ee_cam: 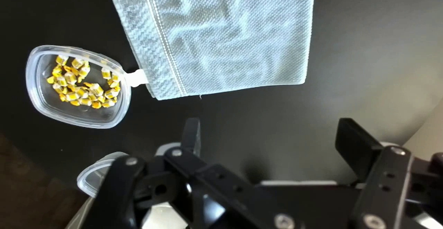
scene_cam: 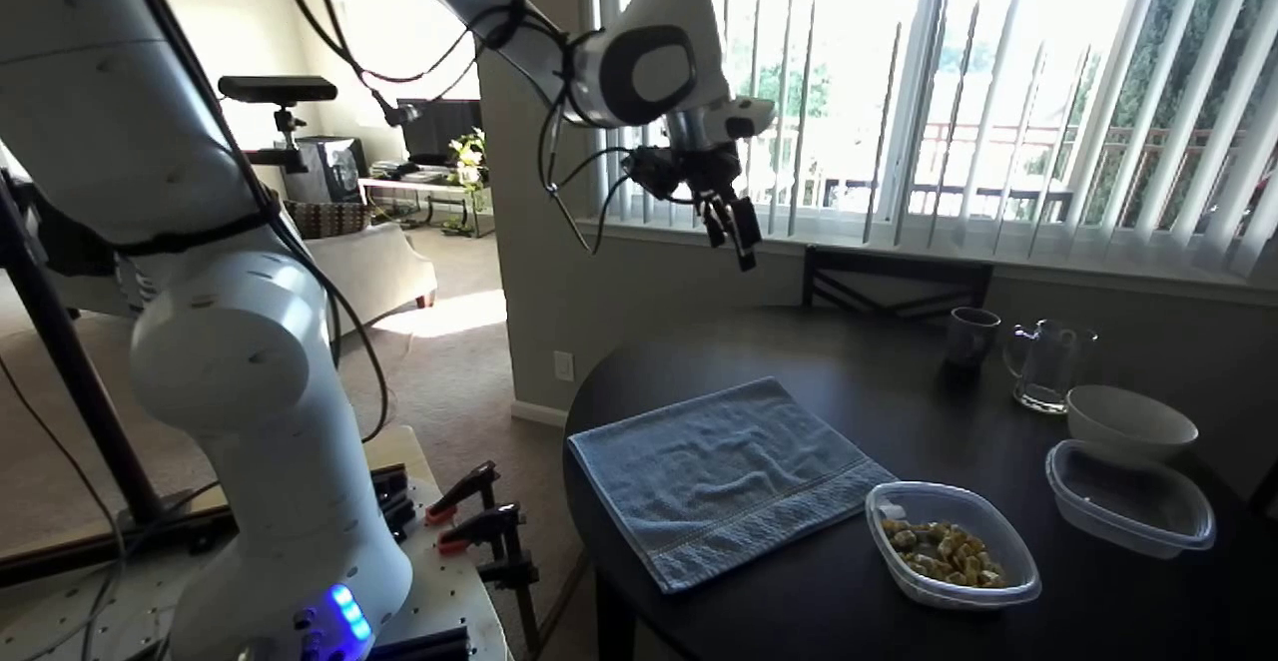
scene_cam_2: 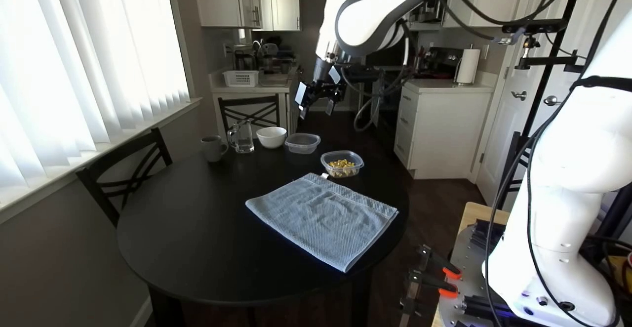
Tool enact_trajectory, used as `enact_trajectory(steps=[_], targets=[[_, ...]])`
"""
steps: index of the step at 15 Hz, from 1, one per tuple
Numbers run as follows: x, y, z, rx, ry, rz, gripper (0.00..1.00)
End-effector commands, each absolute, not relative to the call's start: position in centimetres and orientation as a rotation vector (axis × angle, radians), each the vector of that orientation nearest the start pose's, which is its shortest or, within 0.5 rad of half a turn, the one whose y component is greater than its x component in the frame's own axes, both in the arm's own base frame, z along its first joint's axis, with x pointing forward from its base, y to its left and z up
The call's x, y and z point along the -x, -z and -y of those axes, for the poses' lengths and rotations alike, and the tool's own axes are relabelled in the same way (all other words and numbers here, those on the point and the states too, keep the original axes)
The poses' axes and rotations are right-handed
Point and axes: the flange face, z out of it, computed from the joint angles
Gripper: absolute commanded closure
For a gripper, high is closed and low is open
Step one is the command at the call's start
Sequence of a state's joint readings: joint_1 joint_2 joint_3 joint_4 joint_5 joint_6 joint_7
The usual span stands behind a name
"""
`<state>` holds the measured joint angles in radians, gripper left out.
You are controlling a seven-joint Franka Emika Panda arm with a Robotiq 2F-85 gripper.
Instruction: Pour the contents of the lunchbox onto the blue towel on the table
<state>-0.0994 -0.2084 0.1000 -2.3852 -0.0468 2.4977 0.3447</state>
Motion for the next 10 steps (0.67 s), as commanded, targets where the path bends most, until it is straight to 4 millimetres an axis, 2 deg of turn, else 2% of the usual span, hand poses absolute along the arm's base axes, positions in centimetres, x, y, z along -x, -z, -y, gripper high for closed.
enact_trajectory(steps=[1, 4, 7, 8, 9, 10], targets=[[-55.5, -37.5, 2.2, 3.109, 0.415, -0.636, 0.00], [-59.1, -31.6, 4.5, 3.127, 0.330, -0.816, 0.00], [-60.9, -28.1, 7.7, 3.135, 0.343, -1.085, 0.00], [-61.3, -27.3, 8.8, 3.132, 0.341, -1.176, 0.00], [-60.0, -28.2, 7.7, 3.136, 0.297, -1.041, 0.00], [-60.4, -27.4, 8.3, 3.141, 0.289, -1.072, 0.00]])
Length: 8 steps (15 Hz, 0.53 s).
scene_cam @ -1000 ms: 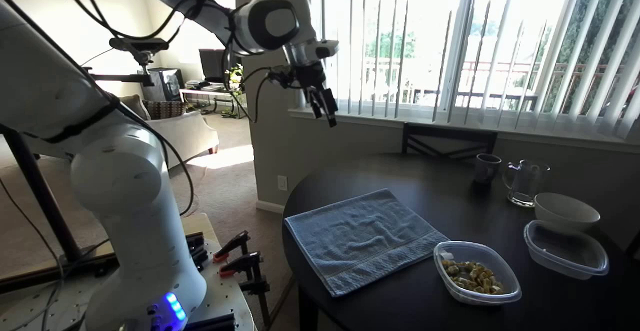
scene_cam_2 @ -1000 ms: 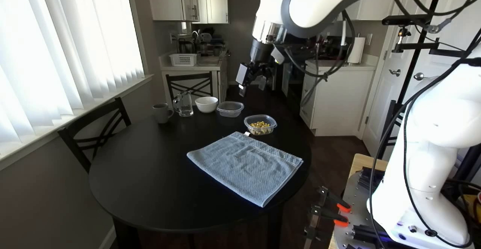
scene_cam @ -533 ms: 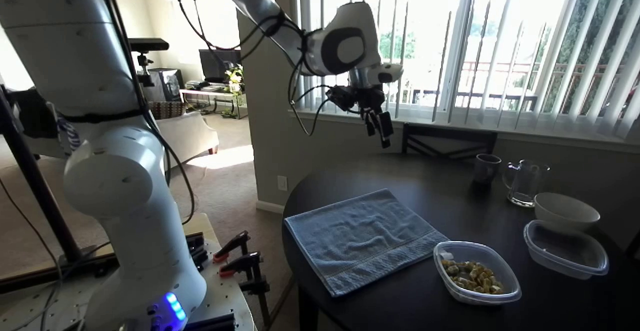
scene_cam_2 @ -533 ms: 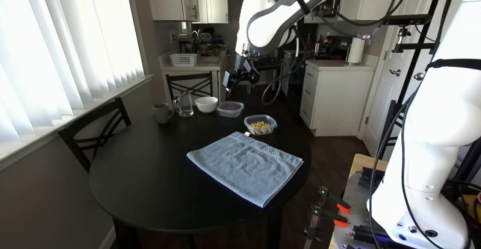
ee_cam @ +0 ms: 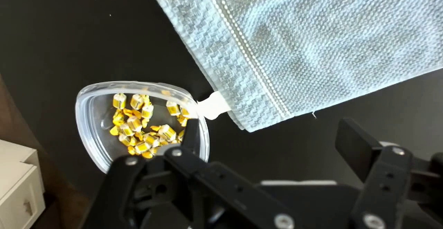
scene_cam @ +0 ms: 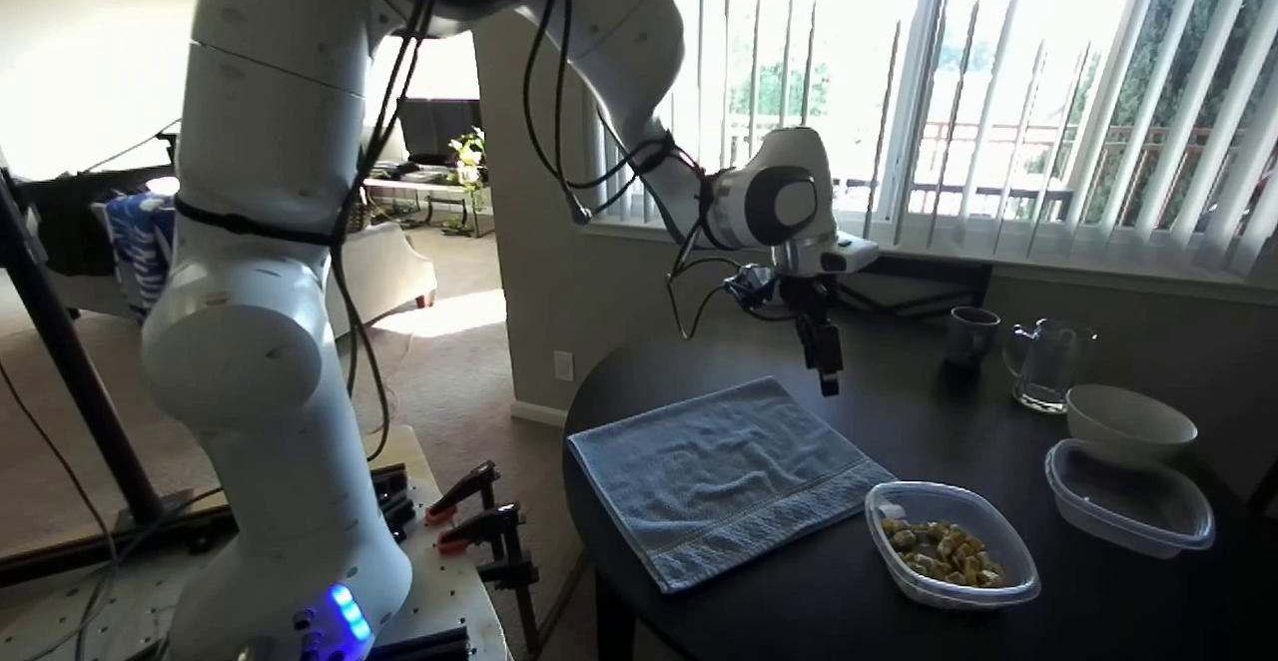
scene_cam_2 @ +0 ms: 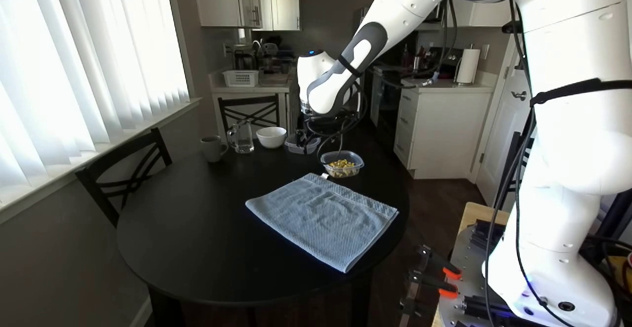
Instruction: Pour the contents of the lunchbox onto the blue towel on the table
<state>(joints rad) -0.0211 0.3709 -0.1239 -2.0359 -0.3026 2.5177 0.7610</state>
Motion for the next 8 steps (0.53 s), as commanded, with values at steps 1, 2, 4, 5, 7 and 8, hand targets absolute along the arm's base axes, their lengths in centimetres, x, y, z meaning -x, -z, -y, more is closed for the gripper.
enact_trajectory(steps=[1, 2, 4, 5, 7, 8], targets=[[-60.48, -27.03, 8.44, 3.144, 0.283, -1.071, 0.00], [-60.51, -27.11, 8.32, 3.144, 0.285, -1.068, 0.00], [-60.62, -27.62, 7.84, 3.143, 0.299, -1.056, 0.00], [-60.64, -27.71, 7.76, 3.143, 0.301, -1.054, 0.00], [-60.65, -27.77, 7.72, 3.142, 0.303, -1.053, 0.00], [-60.64, -27.77, 7.75, 3.142, 0.303, -1.054, 0.00]])
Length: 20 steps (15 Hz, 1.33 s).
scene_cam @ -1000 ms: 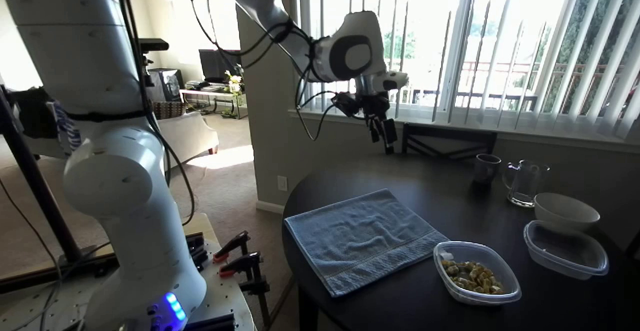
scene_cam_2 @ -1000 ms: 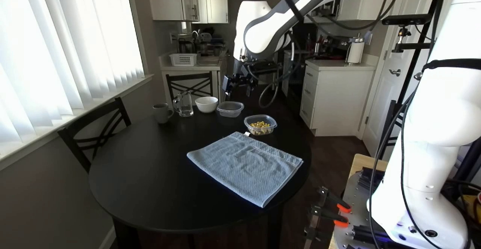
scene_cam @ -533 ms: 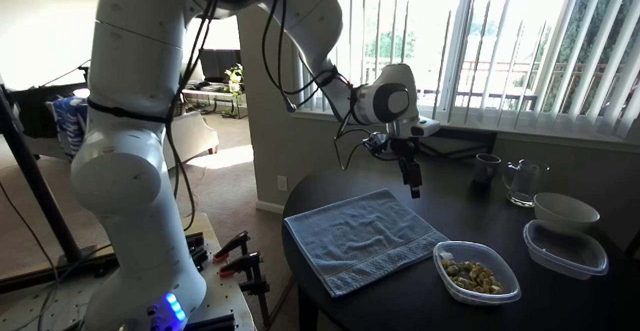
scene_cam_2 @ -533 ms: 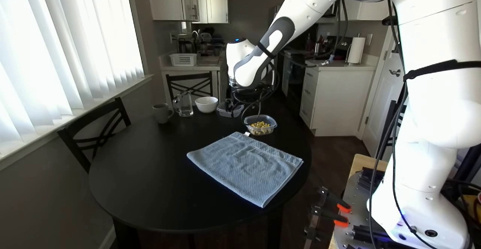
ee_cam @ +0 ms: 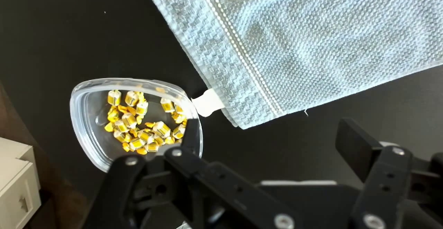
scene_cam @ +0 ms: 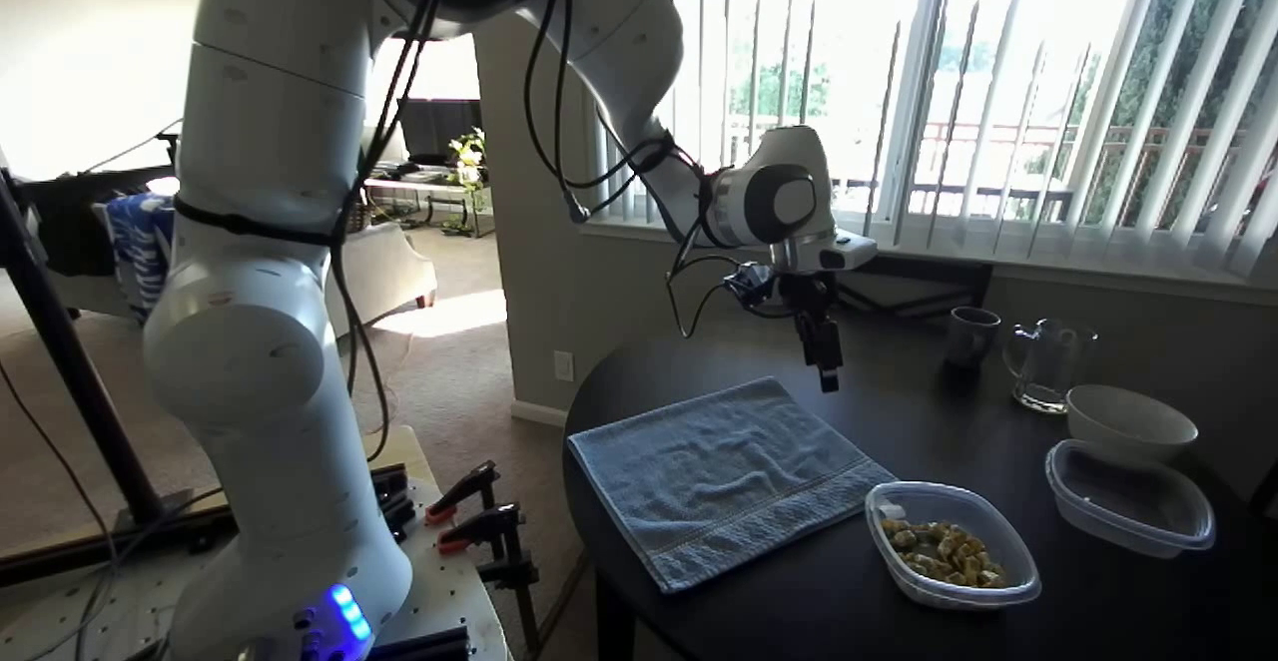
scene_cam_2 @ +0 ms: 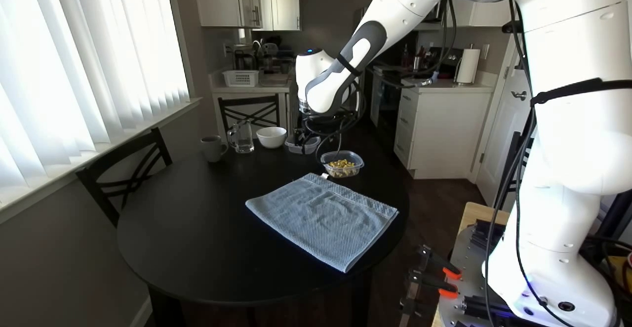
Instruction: Pour the contents of the lunchbox onto the blue towel on the table
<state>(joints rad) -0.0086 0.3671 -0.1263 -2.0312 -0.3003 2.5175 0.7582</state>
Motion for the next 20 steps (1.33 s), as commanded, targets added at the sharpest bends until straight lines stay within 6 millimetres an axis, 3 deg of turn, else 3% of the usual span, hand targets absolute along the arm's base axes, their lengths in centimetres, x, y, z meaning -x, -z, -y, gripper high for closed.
enact_trajectory(steps=[1, 6, 12, 20], targets=[[-61.0, -28.0, 8.6, 3.135, 0.275, -1.048, 0.00], [-64.1, -26.7, 14.1, 3.160, 0.163, -1.121, 0.00], [-68.6, -21.1, 18.4, 3.156, 0.003, -1.138, 0.00], [-69.9, -15.8, 23.7, 3.096, -0.208, -1.298, 0.00]])
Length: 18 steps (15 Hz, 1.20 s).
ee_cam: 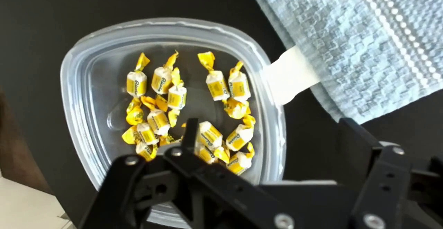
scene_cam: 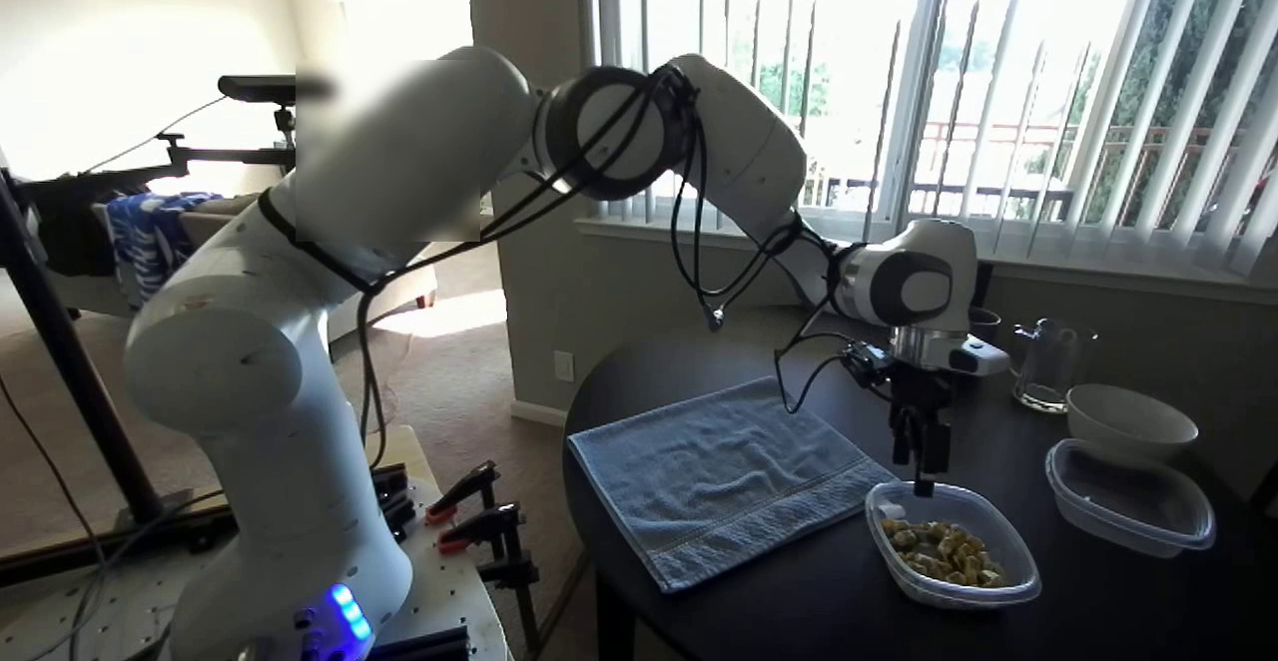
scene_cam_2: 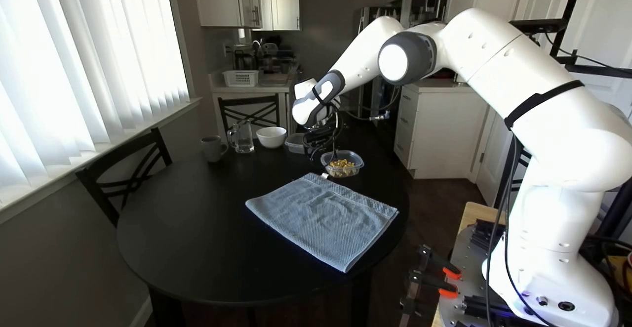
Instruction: Pour the contents of the lunchbox onto the blue towel on the table
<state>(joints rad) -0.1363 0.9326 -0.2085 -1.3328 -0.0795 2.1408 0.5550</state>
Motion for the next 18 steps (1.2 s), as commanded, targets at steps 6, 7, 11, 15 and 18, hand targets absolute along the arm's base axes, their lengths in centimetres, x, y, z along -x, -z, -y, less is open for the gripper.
enact_trajectory(steps=[6, 7, 11, 15, 18], targets=[[-70.7, -13.9, 24.1, 3.069, -0.313, -1.242, 0.25], [-70.9, -13.8, 23.8, 3.070, -0.324, -1.220, 0.25], [-71.7, -13.8, 23.2, 3.068, -0.340, -1.181, 0.51], [-71.9, -13.9, 23.5, 3.062, -0.351, -1.180, 0.77], [-71.9, -14.0, 23.6, 3.062, -0.357, -1.193, 0.93]])
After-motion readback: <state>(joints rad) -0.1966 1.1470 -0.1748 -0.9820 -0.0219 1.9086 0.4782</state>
